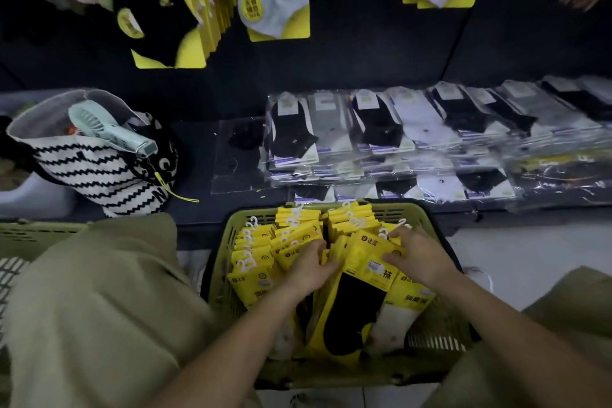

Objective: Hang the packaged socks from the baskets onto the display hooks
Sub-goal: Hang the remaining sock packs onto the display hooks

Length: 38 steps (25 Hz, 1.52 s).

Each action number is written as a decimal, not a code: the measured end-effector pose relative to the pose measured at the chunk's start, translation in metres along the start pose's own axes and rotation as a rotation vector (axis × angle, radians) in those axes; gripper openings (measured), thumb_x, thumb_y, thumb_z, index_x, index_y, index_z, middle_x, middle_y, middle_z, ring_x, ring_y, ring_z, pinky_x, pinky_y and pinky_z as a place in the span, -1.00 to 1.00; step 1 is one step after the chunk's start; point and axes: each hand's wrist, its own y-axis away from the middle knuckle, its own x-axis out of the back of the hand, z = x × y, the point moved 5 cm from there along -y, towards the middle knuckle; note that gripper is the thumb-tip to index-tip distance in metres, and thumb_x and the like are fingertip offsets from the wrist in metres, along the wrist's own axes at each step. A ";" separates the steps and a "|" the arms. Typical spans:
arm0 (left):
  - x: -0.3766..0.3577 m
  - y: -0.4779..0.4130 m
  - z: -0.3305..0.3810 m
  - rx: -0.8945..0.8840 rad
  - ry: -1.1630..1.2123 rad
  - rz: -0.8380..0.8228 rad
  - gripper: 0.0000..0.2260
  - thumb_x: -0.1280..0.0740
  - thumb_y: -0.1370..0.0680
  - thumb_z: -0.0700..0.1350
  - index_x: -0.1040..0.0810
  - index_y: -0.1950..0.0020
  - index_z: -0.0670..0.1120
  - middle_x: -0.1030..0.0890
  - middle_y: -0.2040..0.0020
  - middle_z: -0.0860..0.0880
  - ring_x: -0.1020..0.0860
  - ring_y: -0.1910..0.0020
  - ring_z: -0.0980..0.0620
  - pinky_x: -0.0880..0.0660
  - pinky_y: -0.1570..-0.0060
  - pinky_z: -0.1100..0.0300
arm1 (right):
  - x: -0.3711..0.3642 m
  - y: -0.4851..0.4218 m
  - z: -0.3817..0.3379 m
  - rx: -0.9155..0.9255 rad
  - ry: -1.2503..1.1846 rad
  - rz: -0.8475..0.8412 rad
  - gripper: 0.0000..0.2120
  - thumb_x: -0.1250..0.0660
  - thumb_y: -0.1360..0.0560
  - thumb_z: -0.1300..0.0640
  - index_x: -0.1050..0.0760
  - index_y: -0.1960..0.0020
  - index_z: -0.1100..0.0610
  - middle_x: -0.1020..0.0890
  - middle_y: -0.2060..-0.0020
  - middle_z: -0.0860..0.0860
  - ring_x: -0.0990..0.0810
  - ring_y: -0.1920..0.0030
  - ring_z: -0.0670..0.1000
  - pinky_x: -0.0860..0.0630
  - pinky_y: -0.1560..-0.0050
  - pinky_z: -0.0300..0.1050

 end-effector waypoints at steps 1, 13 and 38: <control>-0.003 0.000 -0.005 0.033 -0.025 0.030 -0.51 -0.34 -0.53 -0.05 -0.31 -0.40 -0.15 -0.39 -0.38 -0.09 -0.41 -0.31 -0.07 -0.37 -0.22 0.16 | -0.003 -0.001 0.001 0.008 0.036 0.003 -0.51 -0.38 -0.46 -0.07 -0.39 -0.32 0.07 -0.42 -0.22 0.11 -0.51 -0.13 0.12 -0.46 -0.09 -0.06; -0.029 -0.001 -0.019 -0.065 -0.179 0.175 -0.33 -0.42 -0.43 0.09 -0.21 -0.45 0.06 -0.23 -0.40 -0.01 -0.32 -0.35 -0.05 -0.38 -0.26 0.04 | -0.024 -0.018 0.016 -0.037 0.268 -0.085 -0.29 -0.31 -0.42 -0.26 -0.18 -0.47 -0.04 -0.35 -0.32 0.12 -0.30 -0.36 0.17 -0.34 -0.29 0.06; 0.052 0.019 0.034 -0.110 0.528 0.201 -0.65 -0.42 -0.47 -0.13 -0.42 -0.21 -0.09 -0.58 -0.12 -0.07 -0.56 -0.11 -0.05 -0.52 -0.02 0.20 | 0.038 -0.023 -0.089 0.087 -0.557 0.079 -0.61 -0.56 -0.28 0.09 -0.49 -0.01 0.13 -0.61 0.11 0.01 -0.59 0.08 0.01 -0.45 0.14 -0.14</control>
